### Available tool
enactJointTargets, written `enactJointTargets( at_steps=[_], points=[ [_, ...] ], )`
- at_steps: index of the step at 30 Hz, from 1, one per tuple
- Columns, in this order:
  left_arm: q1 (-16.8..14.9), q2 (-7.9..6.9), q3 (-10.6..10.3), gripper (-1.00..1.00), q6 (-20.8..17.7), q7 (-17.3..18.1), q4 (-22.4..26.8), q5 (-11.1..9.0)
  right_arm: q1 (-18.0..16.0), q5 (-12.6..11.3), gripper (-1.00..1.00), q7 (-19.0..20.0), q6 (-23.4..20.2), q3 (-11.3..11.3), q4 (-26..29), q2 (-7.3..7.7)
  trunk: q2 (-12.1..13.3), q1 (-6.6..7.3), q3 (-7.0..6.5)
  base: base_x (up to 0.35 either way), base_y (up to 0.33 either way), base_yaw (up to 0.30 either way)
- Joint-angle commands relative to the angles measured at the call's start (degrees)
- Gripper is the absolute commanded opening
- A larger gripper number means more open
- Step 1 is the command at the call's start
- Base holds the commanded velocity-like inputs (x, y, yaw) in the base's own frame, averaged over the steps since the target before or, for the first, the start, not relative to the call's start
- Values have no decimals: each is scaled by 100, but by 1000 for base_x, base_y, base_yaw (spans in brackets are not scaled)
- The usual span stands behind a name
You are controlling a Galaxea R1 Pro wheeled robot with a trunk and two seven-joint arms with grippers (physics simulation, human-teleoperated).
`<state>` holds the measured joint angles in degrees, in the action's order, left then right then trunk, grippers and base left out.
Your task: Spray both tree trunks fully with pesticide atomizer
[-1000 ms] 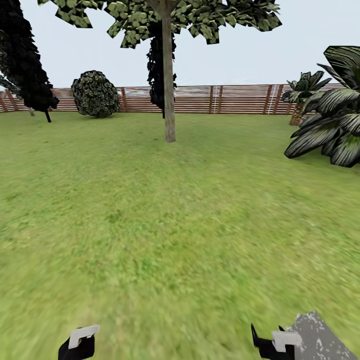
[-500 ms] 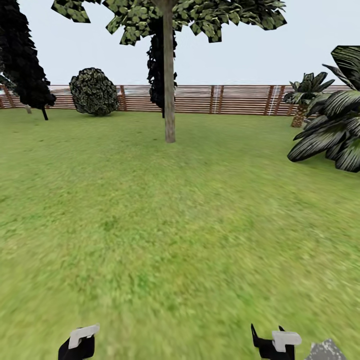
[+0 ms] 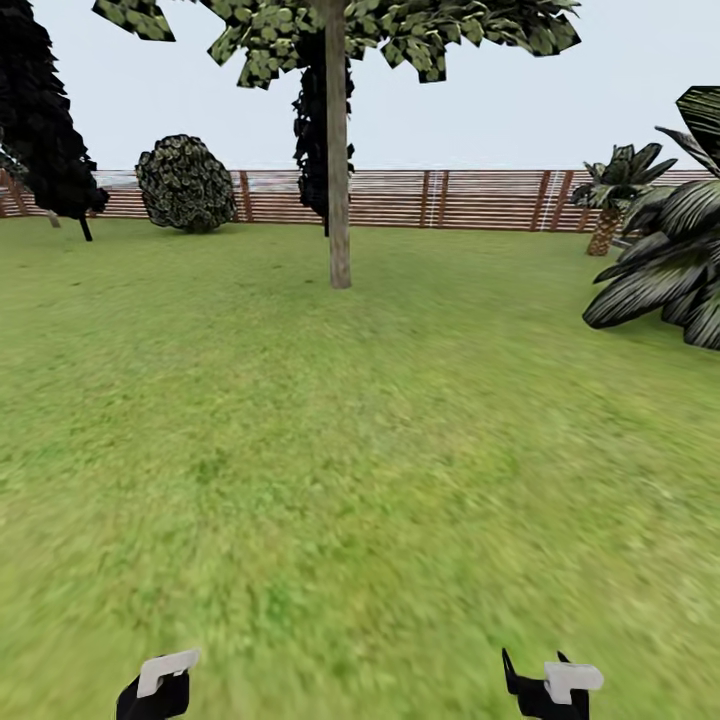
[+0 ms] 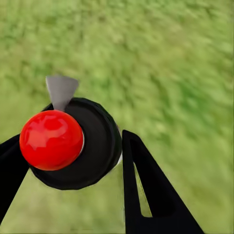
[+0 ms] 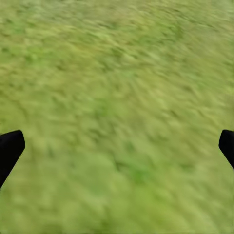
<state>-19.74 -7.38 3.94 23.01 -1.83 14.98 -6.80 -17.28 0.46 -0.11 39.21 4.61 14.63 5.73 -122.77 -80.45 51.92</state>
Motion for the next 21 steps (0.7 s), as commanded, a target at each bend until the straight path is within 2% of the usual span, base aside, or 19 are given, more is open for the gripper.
enactJointTargets(
  at_steps=[1,21],
  points=[
    [-3,0,-9,-100,19,7,-4,-49,-3,6,100,-1,17,16,-4,-1,-2,-3,5,337,0,0],
    [-3,0,-9,-100,19,6,-4,-41,-3,6,100,-3,17,14,-4,-1,-2,-3,5,337,0,0]
  ],
)
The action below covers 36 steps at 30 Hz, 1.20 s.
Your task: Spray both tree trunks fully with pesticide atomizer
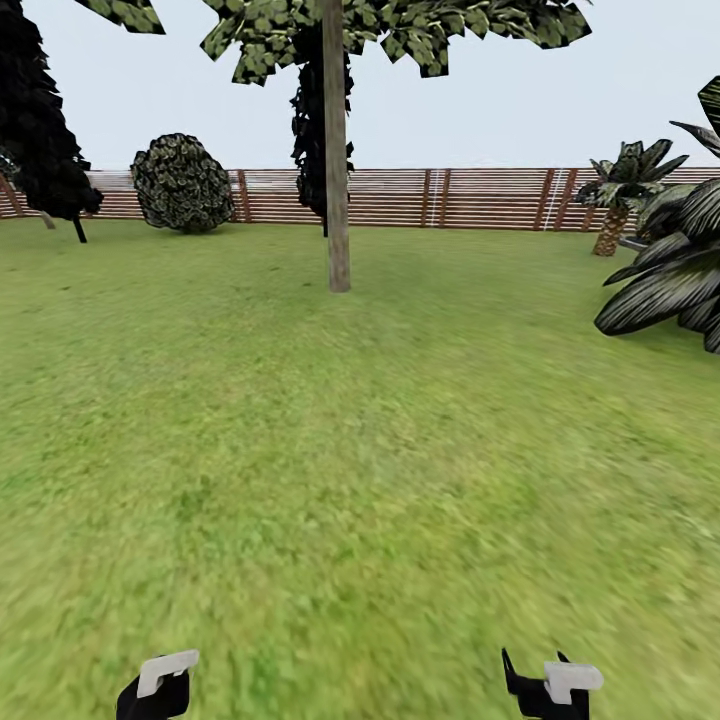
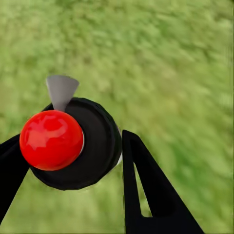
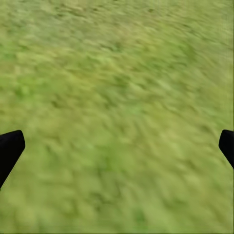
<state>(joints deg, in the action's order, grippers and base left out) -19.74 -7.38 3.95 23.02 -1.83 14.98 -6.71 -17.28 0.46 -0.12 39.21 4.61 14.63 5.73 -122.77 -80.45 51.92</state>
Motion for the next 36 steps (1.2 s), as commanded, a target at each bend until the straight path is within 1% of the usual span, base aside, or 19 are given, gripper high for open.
enactJointTargets(
  at_steps=[1,36],
  points=[
    [-4,0,-9,-100,18,7,-4,-50,-3,7,100,-3,17,16,-4,-1,-2,-3,5,337,0,0],
    [-4,0,-8,-100,18,7,-4,-50,-3,7,100,1,17,16,-4,-1,-2,-3,5,337,0,0]
  ],
)
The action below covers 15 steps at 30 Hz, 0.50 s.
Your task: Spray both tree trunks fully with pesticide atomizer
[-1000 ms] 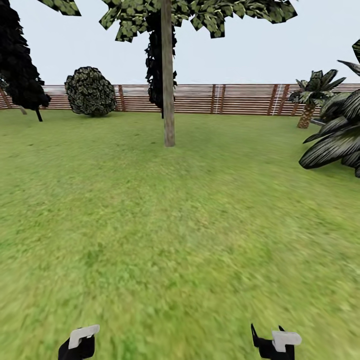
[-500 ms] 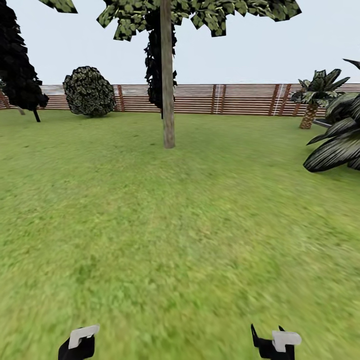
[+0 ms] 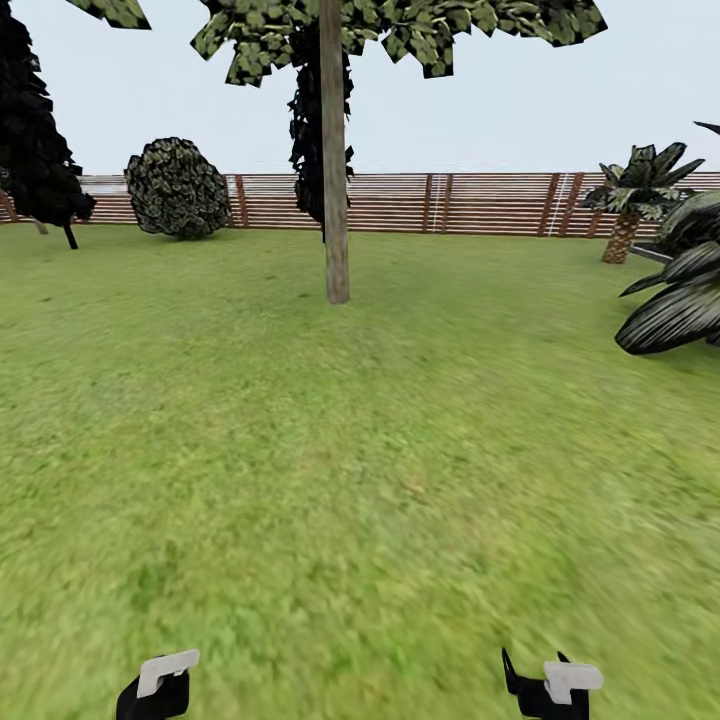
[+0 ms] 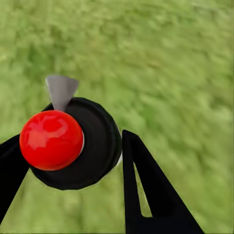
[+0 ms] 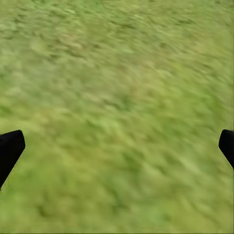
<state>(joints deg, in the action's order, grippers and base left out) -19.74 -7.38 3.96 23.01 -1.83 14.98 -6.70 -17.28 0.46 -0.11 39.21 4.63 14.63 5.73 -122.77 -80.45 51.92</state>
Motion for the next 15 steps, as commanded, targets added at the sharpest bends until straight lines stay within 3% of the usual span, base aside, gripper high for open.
enactJointTargets(
  at_steps=[1,15],
  points=[
    [-3,0,-10,-100,18,7,-4,-50,-3,7,100,0,17,14,-4,-1,-2,-3,5,337,0,0],
    [-4,0,-10,-100,19,7,-4,-58,-3,7,100,-2,17,12,-4,-1,-2,-3,5,337,0,0]
  ],
)
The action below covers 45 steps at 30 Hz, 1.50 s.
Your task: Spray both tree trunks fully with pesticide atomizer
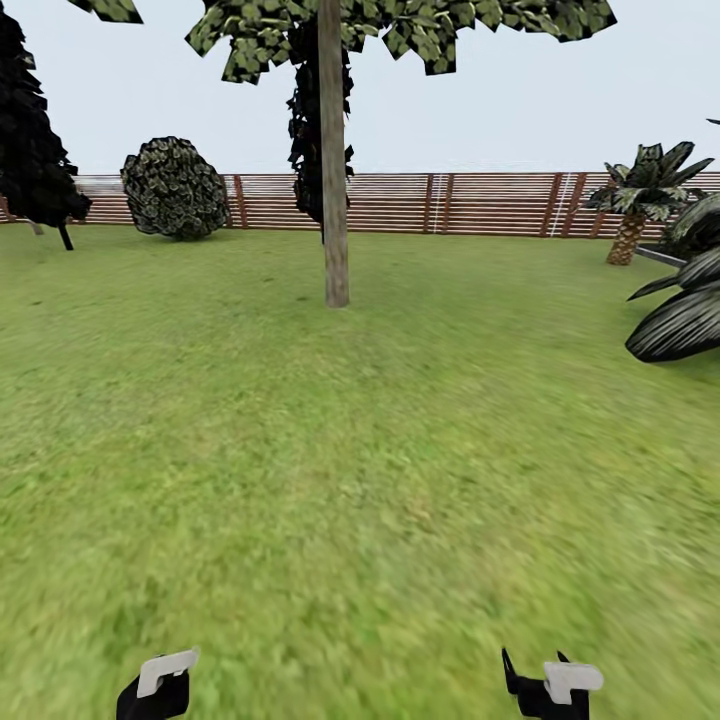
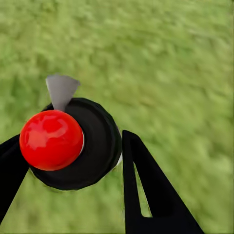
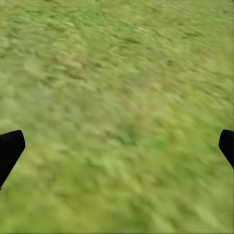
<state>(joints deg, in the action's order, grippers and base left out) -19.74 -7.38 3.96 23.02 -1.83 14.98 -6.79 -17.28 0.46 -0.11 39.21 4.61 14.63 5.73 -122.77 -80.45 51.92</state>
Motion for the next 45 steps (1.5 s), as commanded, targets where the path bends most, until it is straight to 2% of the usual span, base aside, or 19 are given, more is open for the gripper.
enactJointTargets(
  at_steps=[1,45],
  points=[
    [-3,0,-11,-100,18,7,-4,-47,-3,7,100,-3,17,16,-4,-1,-2,-3,5,337,0,0],
    [-2,0,-12,-100,18,7,-4,-49,-3,7,100,-1,17,19,-4,-1,-2,-3,5,337,0,0]
  ],
)
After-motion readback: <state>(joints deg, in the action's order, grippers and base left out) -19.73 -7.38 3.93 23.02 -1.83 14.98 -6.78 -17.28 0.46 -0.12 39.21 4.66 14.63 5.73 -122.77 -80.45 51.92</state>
